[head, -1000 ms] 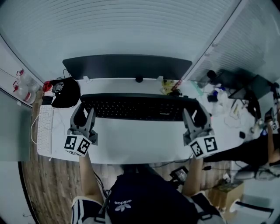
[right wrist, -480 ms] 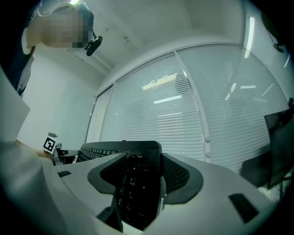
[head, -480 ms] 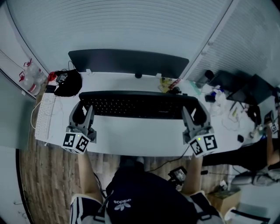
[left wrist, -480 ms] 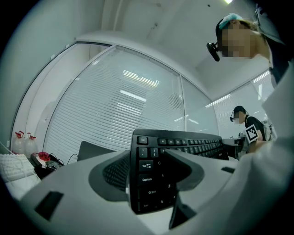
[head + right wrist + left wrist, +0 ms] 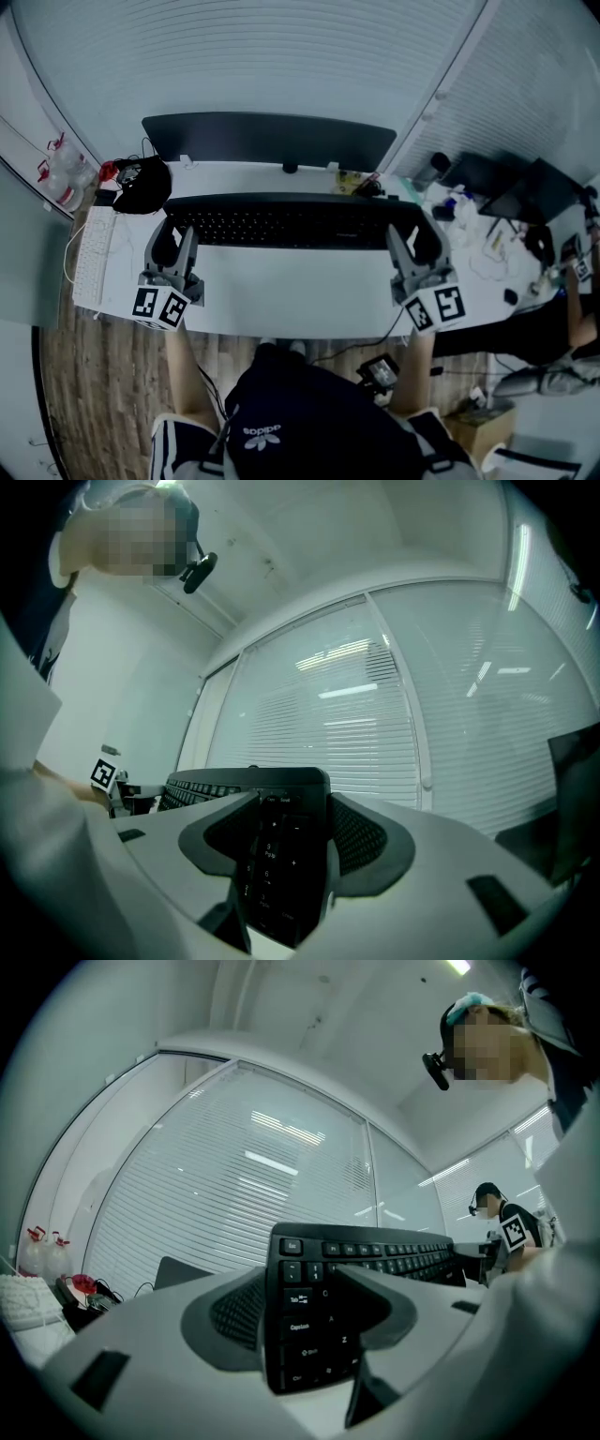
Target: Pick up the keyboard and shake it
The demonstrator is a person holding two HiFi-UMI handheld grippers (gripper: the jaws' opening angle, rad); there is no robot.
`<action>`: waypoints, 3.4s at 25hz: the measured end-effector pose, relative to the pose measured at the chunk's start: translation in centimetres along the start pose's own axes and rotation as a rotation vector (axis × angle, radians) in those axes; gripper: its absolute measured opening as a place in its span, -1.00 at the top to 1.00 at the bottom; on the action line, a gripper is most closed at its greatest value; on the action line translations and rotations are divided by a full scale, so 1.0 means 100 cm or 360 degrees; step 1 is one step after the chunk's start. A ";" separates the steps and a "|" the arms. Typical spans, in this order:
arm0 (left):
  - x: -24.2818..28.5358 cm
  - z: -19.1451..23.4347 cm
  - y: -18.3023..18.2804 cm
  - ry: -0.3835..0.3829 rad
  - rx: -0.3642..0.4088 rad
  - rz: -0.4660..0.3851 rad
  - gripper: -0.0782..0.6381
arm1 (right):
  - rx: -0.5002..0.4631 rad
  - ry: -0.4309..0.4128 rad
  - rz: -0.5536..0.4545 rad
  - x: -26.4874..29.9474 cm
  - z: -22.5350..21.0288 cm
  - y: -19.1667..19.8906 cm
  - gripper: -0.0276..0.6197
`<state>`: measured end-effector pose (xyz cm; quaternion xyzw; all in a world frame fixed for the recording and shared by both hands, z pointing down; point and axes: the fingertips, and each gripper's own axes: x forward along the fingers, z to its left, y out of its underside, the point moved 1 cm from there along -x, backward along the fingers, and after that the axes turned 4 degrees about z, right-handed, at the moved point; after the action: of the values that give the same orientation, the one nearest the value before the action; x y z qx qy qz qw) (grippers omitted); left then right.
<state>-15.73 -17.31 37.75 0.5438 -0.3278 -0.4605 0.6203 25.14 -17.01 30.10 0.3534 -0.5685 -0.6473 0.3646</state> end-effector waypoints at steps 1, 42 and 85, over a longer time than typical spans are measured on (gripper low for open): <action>-0.002 0.001 -0.003 0.0001 -0.0002 -0.0009 0.18 | -0.0011 -0.0010 -0.0008 -0.002 0.004 -0.003 0.20; 0.028 0.044 -0.019 0.0088 -0.0045 -0.0024 0.18 | 0.0202 0.0031 0.0010 0.013 0.016 0.010 0.33; 0.046 -0.001 -0.136 0.0243 0.0450 -0.0204 0.18 | 0.0549 0.0050 -0.0353 -0.002 0.014 0.050 0.34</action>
<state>-16.93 -21.37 24.05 0.6789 -0.3059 -0.4057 0.5299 24.35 -16.59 35.28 0.4810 -0.6229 -0.5708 0.2341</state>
